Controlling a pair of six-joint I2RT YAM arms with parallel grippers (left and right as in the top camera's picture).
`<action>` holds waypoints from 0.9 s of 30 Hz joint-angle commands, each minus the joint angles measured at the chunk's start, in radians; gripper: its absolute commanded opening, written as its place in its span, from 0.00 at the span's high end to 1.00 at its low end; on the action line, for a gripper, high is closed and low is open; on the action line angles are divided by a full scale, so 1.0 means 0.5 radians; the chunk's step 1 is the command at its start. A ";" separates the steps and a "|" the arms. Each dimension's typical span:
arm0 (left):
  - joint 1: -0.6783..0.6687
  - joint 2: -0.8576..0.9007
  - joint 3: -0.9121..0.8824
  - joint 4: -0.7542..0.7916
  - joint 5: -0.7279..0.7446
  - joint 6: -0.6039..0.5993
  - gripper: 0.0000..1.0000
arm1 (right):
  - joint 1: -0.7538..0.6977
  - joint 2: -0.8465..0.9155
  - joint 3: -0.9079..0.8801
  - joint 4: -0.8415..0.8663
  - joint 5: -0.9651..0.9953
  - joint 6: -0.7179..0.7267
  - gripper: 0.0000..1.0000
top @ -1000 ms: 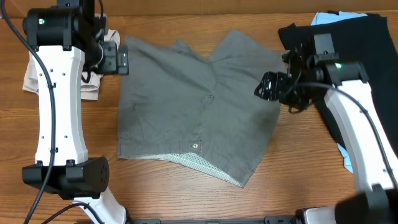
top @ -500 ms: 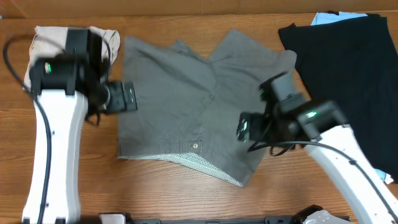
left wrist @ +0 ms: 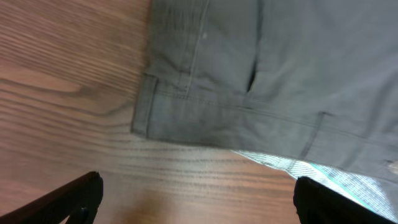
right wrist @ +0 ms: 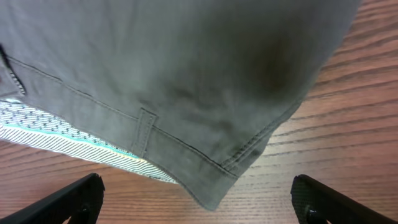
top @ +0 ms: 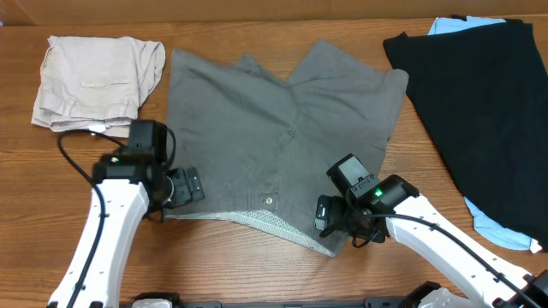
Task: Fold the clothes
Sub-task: 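Grasp the near waistband corners of the shorts with both grippers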
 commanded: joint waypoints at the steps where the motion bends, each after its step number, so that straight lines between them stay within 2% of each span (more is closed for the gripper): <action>1: -0.013 0.066 -0.159 0.134 0.013 -0.004 0.00 | 0.002 -0.013 -0.050 0.040 -0.037 0.024 0.00; 9: -0.013 0.224 -0.345 0.493 -0.002 0.151 0.00 | 0.002 -0.002 -0.194 0.173 -0.096 0.022 0.05; 13: -0.013 0.355 -0.390 0.618 -0.079 0.150 0.00 | 0.002 -0.002 -0.214 0.193 -0.097 0.015 0.05; 20: -0.013 0.621 -0.393 0.685 -0.105 0.147 0.00 | 0.004 -0.002 -0.219 0.193 -0.103 0.008 0.11; 24: -0.013 0.761 -0.393 0.705 -0.102 0.146 0.00 | 0.004 -0.002 -0.246 0.211 -0.111 0.008 0.18; 27: -0.013 0.813 -0.393 0.726 -0.064 0.142 0.00 | 0.004 -0.001 -0.309 0.259 -0.111 -0.018 0.18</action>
